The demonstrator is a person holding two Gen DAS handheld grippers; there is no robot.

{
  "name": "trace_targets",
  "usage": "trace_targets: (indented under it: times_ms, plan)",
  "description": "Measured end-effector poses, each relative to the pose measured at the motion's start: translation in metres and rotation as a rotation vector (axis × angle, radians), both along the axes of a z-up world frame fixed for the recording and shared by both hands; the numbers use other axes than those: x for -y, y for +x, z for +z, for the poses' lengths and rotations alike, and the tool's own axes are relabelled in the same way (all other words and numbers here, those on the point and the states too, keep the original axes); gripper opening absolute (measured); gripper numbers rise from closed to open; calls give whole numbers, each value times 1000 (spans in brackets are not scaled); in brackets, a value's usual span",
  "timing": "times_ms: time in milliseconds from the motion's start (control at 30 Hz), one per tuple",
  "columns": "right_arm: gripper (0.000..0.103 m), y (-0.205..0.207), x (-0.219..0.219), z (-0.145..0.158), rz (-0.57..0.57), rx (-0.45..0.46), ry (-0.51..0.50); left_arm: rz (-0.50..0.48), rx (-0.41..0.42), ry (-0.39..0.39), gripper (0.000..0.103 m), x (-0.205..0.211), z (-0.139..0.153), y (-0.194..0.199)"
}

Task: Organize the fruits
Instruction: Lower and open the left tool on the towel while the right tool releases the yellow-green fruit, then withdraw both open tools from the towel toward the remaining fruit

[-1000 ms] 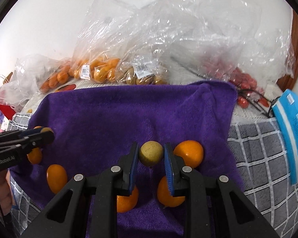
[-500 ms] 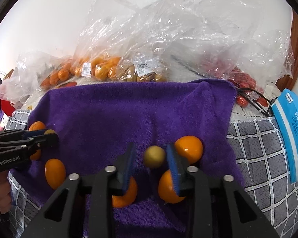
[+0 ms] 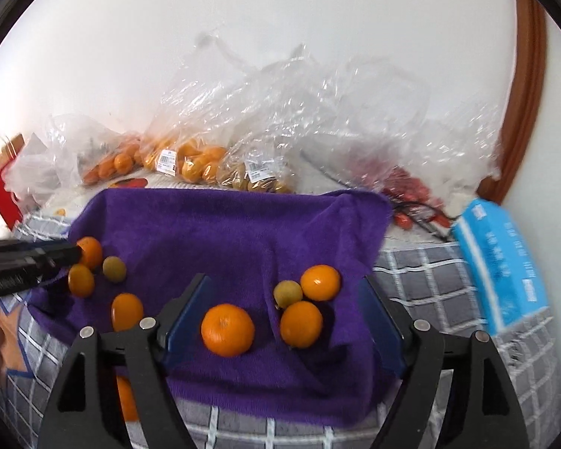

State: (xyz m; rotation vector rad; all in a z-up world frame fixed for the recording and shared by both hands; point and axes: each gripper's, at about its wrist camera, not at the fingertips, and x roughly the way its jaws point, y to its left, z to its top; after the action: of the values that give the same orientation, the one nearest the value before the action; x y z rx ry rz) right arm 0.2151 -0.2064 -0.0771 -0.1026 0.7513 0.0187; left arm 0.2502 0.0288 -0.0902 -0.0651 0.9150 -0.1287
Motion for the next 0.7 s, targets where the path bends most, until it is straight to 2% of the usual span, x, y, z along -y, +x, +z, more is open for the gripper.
trace_targets:
  times_ms: [67,167,300,400,533,567,633,700]
  plan:
    - [81,-13,-1,3,-2,11,13,11,11,7,33,-6,4,-11]
    - [85,-29,3,6,-6,8,98,12,8,-9,33,-14,4,-27]
    - [85,-45,11,5,-42,14,170,19,50,-27,33,-22,0,-52]
    - [85,-48,13,-2,-26,-45,209,-21,24,-28,33,-22,-6,-67]
    - [85,-56,7,-10,-35,-84,239,-39,39,-60,33,-26,-19,-83]
    - [84,-59,4,-11,-29,-84,240,-31,51,-61,33,-29,-22,-87]
    - [73,-64,-6,-14,-14,-93,245,-17,56,-68,33,-36,-28,-91]
    - [70,-67,-19,-19,14,-115,252,-8,37,-69,33,-44,-38,-92]
